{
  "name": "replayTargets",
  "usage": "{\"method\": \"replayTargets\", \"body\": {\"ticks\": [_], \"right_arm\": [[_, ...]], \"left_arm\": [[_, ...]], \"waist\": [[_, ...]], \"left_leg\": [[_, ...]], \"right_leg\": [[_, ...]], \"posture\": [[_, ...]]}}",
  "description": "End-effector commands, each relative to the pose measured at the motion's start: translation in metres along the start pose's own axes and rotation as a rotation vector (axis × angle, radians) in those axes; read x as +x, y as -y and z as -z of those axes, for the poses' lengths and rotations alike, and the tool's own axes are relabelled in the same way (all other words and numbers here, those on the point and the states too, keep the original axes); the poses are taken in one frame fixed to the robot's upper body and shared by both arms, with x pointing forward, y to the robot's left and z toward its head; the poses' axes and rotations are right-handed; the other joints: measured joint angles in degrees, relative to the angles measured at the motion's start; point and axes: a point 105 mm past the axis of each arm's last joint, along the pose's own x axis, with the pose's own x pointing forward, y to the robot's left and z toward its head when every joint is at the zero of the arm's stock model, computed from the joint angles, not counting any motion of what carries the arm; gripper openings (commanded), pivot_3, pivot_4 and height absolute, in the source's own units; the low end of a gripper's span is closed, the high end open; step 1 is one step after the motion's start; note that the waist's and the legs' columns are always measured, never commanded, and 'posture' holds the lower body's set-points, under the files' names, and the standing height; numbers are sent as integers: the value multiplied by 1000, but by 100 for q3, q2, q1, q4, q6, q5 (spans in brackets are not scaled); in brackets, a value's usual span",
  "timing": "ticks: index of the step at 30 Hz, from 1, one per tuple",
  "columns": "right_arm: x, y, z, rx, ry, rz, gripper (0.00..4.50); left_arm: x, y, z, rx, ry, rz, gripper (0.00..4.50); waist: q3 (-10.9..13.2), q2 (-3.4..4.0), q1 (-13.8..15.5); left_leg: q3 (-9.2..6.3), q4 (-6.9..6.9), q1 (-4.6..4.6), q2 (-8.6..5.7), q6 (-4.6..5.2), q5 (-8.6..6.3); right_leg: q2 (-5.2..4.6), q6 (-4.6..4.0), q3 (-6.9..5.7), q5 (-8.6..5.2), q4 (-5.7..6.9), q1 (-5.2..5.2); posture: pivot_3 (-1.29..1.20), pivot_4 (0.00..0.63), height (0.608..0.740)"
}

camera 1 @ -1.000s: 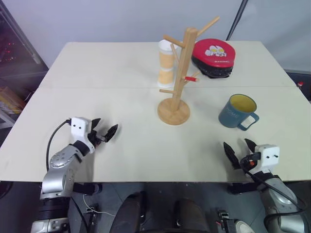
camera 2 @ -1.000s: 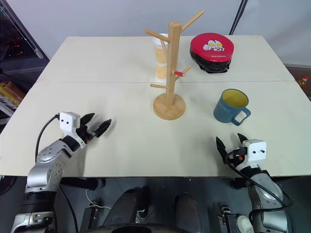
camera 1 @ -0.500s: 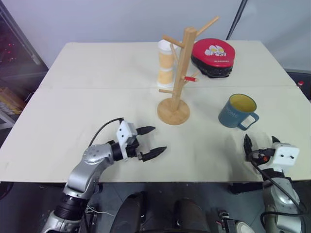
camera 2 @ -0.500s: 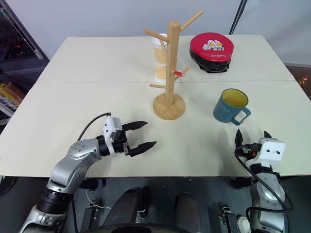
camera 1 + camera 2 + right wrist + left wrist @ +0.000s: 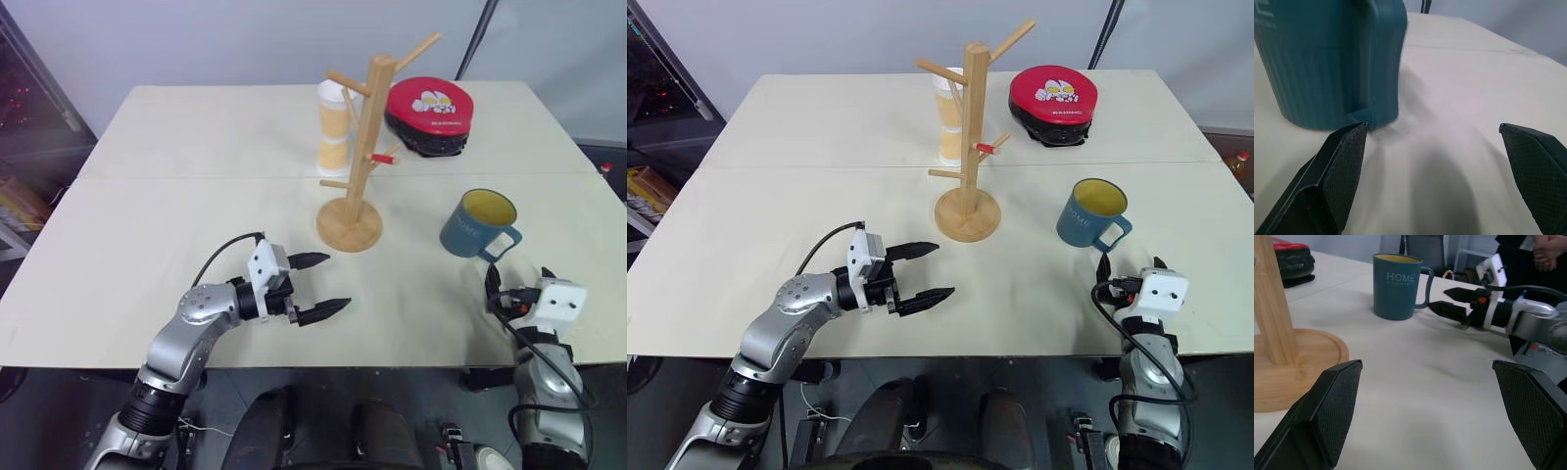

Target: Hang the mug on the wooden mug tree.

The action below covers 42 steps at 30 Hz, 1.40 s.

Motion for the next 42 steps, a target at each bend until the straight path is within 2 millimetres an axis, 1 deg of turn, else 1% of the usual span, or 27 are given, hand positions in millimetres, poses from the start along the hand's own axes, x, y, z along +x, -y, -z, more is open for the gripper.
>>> {"method": "replayTargets", "body": {"ticks": [1,7,17,29,30,32,34,36,38,39,42], "right_arm": [[7,-2,-13,-13,54,-1,4427],[12,-4,-17,-11,70,0,4427],[17,0,-24,1,81,64,4427],[29,-10,-31,45,50,93,4427],[30,-12,-32,48,49,87,4200],[32,-17,-34,61,50,71,3587],[32,-21,-36,69,49,52,2514],[32,-26,-37,80,49,31,1584],[32,-29,-38,94,48,17,430],[32,-30,-39,99,49,7,28],[30,-34,-41,107,51,-16,28]], "left_arm": [[2,4,-15,50,38,25,4500],[2,6,-15,53,36,27,4500],[3,6,-16,65,37,28,4500],[5,6,-17,71,37,38,4500],[5,6,-17,71,37,37,4500],[5,6,-17,70,37,35,4500],[5,6,-17,70,37,32,4500],[5,6,-16,70,37,29,4500],[5,6,-16,70,37,26,4500],[4,6,-16,70,37,24,4500],[4,6,-16,70,38,21,4500]], "waist": [[0,0,4],[0,0,3],[0,0,1],[0,0,-2],[0,0,-2],[0,0,-5],[0,0,-4],[0,0,-3],[0,0,-1],[0,0,-1],[1,1,0]], "left_leg": [[0,0,0,0,0,0],[0,1,0,0,0,0],[0,1,0,0,0,0],[0,1,0,0,1,0],[0,1,0,0,1,1],[0,1,0,0,1,1],[0,1,0,0,1,1],[0,1,0,0,1,1],[0,1,0,0,1,1],[0,1,0,0,1,1],[1,1,0,0,1,1]], "right_leg": [[0,0,0,0,0,0],[1,0,0,0,1,1],[1,0,0,0,2,1],[3,0,1,0,3,0],[3,0,1,0,3,0],[4,1,1,1,4,-1],[5,1,1,1,4,0],[5,1,1,1,4,0],[6,1,1,1,4,0],[6,1,1,1,4,0],[7,1,1,1,4,-1]], "posture": [[0,150,740],[0,150,740],[0,150,740],[0,150,740],[0,150,740],[0,150,740],[0,150,740],[0,150,740],[0,150,740],[0,150,740],[0,150,740]]}}
